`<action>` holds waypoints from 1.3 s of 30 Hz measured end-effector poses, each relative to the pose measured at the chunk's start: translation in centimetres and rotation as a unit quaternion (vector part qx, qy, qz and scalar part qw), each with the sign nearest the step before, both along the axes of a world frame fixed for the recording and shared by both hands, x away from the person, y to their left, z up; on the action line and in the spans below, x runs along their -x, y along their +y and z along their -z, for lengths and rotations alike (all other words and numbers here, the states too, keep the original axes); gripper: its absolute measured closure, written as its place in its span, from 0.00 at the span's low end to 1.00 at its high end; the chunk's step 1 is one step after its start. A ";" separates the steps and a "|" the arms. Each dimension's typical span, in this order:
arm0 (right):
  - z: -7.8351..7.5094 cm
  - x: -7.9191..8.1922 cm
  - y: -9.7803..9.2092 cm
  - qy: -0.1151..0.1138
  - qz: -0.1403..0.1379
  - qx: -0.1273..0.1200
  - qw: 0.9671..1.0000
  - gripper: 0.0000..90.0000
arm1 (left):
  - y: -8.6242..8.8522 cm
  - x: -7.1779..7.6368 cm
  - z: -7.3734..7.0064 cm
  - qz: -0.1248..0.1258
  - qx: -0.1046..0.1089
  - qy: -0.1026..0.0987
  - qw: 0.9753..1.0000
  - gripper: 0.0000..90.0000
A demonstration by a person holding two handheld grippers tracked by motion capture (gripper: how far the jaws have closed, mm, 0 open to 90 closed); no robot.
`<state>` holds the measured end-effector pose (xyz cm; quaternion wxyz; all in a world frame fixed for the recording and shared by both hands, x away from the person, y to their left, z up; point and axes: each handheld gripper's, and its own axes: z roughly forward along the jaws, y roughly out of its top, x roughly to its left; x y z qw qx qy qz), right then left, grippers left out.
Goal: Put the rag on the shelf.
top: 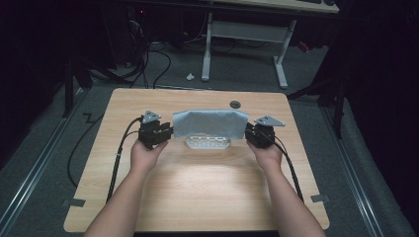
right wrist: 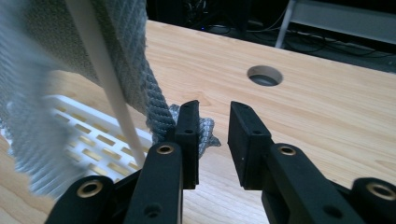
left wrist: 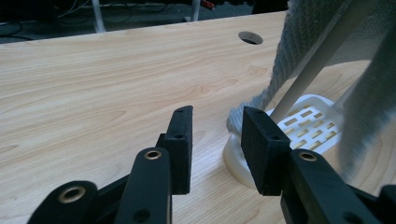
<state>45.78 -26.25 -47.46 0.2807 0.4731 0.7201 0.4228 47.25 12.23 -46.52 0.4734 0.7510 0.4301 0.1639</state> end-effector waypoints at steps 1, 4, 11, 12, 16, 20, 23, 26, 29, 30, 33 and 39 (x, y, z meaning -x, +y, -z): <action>-0.1 0.1 -0.1 0.001 0.002 0.000 1.000 0.83 | 0.2 0.1 -0.1 -0.002 0.000 -0.001 1.000 0.71; -0.6 0.3 -0.4 -0.005 0.003 -0.002 1.000 0.82 | 0.5 0.2 -0.2 -0.004 0.003 -0.003 1.000 0.71; -0.8 0.2 -0.1 -0.010 -0.001 -0.014 1.000 0.80 | 0.3 0.4 -0.4 -0.001 0.005 -0.007 1.000 0.72; -0.6 0.1 0.0 -0.011 -0.001 -0.017 1.000 0.79 | 0.2 0.4 -0.4 0.000 0.003 -0.008 1.000 0.72; -0.8 -0.1 0.3 -0.016 0.000 -0.017 1.000 0.79 | 0.0 0.4 -0.5 0.006 0.001 -0.009 1.000 0.75; -2.6 -0.2 -0.3 -0.027 0.003 -0.031 0.999 0.77 | -0.4 0.5 -0.6 0.016 -0.006 -0.010 1.000 0.84; -3.0 -0.1 -0.5 -0.032 0.003 -0.028 0.999 0.77 | -0.7 0.5 -0.5 0.020 -0.010 -0.009 1.000 0.86; -2.3 -0.2 -0.5 -0.018 0.007 -0.009 1.000 0.76 | -0.8 0.6 -0.2 0.017 -0.022 -0.009 1.000 0.84; -1.8 0.1 -0.6 -0.017 0.008 0.007 1.000 0.74 | 0.1 0.9 0.1 0.006 -0.019 -0.010 1.000 0.81; -1.8 0.4 -0.7 -0.022 0.008 0.011 1.000 0.74 | 0.5 1.1 0.2 0.004 -0.020 -0.012 1.000 0.80; -2.0 1.4 -1.2 -0.033 0.014 0.016 0.999 0.71 | 2.0 2.2 0.4 -0.008 -0.018 -0.024 1.000 0.75; -2.6 4.3 -1.4 -0.064 0.005 0.042 0.997 0.65 | 5.1 5.6 0.5 -0.023 -0.011 -0.047 0.999 0.63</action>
